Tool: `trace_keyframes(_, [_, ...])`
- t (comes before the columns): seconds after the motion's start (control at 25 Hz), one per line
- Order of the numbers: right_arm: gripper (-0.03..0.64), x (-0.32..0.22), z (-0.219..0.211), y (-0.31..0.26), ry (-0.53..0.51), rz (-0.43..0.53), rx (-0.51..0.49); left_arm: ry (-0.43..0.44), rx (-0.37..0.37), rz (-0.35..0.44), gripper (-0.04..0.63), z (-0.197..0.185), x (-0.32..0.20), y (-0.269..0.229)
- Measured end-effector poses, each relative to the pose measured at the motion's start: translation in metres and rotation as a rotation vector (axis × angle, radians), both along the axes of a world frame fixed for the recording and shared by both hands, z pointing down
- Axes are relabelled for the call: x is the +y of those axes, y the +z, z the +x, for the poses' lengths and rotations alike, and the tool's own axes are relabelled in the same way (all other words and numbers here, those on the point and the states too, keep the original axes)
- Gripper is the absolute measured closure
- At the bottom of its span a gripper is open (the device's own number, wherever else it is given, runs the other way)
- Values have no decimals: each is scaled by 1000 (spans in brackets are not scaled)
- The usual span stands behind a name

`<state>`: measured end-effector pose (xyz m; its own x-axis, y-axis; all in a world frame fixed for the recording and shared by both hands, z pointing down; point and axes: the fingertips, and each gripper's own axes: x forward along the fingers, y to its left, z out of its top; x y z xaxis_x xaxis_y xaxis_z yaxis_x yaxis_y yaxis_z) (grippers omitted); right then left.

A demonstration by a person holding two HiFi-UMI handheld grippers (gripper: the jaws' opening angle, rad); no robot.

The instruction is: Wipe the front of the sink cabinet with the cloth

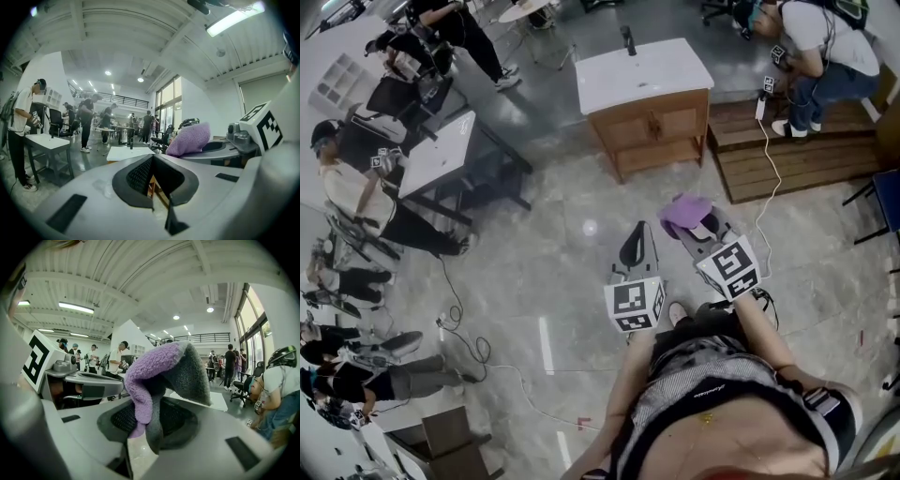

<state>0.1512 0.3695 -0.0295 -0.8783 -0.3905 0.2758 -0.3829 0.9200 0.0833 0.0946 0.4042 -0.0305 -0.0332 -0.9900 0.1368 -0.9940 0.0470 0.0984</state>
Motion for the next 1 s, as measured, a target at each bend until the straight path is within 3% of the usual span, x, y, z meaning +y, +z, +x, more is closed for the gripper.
trace_keyframes(0.64, [456, -7, -48, 12, -12, -18, 44, -14, 22, -29, 595, -47, -4, 12])
trace_keyframes(1.0, [456, -44, -69, 21, -32, -51, 44, -34, 19, -47, 595, -70, -41, 19])
